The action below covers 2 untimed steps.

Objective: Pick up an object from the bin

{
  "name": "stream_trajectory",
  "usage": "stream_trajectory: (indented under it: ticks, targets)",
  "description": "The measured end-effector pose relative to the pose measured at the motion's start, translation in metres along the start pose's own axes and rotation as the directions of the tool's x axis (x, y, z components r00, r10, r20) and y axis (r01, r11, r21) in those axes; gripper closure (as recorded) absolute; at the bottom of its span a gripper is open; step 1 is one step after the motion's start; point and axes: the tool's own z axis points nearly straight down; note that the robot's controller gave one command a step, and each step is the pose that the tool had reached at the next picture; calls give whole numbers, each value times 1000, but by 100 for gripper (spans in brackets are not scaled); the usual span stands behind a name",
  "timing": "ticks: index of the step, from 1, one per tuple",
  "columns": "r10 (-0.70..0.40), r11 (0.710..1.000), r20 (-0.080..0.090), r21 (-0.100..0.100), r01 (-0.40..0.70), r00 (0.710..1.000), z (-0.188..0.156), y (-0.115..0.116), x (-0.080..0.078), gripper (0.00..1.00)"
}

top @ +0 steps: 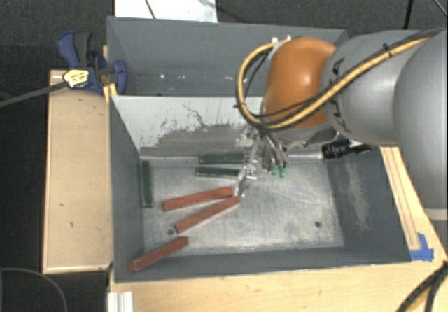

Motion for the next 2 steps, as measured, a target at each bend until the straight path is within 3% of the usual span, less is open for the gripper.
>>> stream_trajectory:
  ticks: [1,2]
  targets:
    - [-2,1000,2,0,2,1000,-1,0,0,0]
    - [-226,974,1,-1,226,974,74,2,32,100]
